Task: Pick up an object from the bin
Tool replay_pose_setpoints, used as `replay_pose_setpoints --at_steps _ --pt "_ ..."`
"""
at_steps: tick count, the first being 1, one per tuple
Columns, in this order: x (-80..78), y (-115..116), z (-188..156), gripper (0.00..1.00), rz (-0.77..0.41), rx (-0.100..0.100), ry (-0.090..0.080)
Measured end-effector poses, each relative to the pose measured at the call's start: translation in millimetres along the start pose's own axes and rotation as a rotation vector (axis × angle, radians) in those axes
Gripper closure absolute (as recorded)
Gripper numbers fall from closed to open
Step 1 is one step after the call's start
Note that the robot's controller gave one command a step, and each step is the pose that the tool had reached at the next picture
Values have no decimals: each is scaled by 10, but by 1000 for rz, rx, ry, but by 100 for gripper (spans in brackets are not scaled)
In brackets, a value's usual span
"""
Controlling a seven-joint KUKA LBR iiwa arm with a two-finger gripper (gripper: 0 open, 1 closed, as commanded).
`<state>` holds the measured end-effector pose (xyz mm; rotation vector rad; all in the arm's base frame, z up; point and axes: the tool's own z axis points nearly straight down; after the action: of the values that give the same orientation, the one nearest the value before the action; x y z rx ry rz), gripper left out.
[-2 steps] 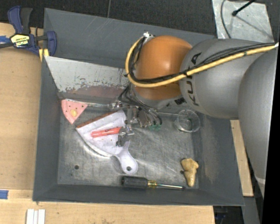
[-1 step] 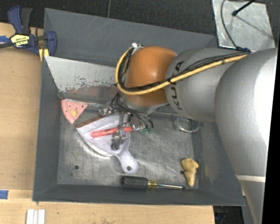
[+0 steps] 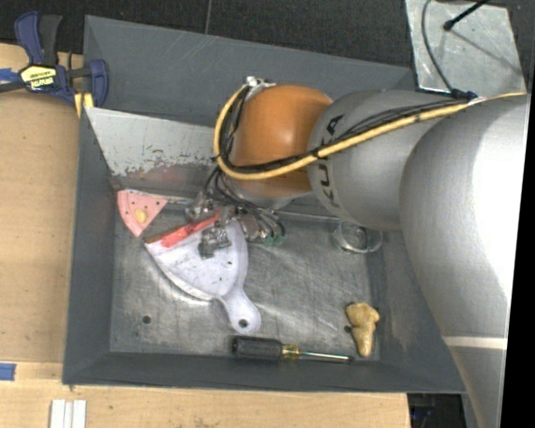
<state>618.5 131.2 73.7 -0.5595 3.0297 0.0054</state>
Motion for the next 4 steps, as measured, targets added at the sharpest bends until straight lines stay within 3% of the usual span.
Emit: replay_pose_setpoints --at_steps 1,2,3,4 --pt "11 7 -12 100 -1 0 2" --pt "23 13 -60 100 -2 -3 15" --pt "111 -3 -174 100 -4 -7 50" --pt "78 -8 -339 100 -3 -6 54"
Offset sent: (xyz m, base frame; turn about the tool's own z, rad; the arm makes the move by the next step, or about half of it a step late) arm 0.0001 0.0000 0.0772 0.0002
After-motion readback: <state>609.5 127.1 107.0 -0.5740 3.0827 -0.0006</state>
